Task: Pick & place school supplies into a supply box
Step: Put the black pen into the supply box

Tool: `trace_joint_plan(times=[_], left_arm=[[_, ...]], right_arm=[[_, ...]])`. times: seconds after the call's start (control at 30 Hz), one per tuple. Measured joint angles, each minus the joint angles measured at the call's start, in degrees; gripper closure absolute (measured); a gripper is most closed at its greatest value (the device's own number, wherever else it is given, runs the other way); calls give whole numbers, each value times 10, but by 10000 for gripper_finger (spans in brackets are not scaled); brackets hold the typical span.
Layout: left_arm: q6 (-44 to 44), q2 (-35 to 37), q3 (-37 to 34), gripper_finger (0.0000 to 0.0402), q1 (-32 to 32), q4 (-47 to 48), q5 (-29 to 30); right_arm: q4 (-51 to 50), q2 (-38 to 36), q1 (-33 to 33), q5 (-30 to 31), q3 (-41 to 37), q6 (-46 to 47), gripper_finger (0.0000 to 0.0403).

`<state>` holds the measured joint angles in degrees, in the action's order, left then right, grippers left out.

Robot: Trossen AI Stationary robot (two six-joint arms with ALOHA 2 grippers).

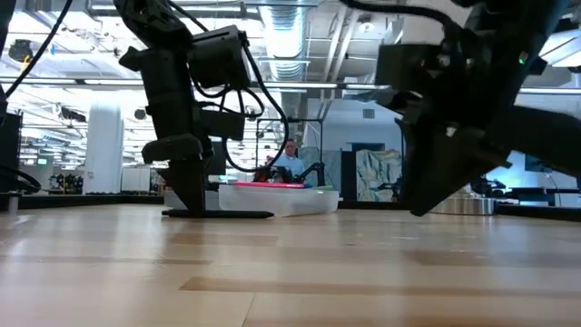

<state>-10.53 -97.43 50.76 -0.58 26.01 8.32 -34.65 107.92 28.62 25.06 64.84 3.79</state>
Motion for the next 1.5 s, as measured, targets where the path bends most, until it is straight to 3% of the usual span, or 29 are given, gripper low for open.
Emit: trace_joint_plan(times=[0.13, 0.27, 0.5, 0.67, 0.8, 0.97, 1.17, 1.4, 1.5], left_arm=[[0, 0, 1, 311, -10, 14, -30], [-9, 0, 1, 314, -24, 24, -30], [-33, 0, 1, 356, -29, 33, -38], [-40, 1, 2, 375, -29, 38, -39], [-40, 1, 2, 365, -29, 39, -40], [-40, 0, 1, 350, -29, 39, -39], [-41, 0, 1, 354, -30, 37, -33], [-44, 0, 0, 358, -30, 30, -27], [-44, 0, 0, 354, -30, 28, -27]], right_arm=[[4, 0, 4, 19, -17, 31, 332], [5, 0, 7, 83, -34, 56, 332], [13, 0, 5, 167, -42, 87, 332], [17, 0, 5, 176, -42, 87, 332], [25, -4, 6, 177, -42, 65, 332], [77, -56, 14, 137, -42, -32, 332], [111, -178, 10, 64, -42, -179, 332], [114, -356, -19, -20, -42, -249, 332], [113, -428, -16, -26, -41, -250, 332]])
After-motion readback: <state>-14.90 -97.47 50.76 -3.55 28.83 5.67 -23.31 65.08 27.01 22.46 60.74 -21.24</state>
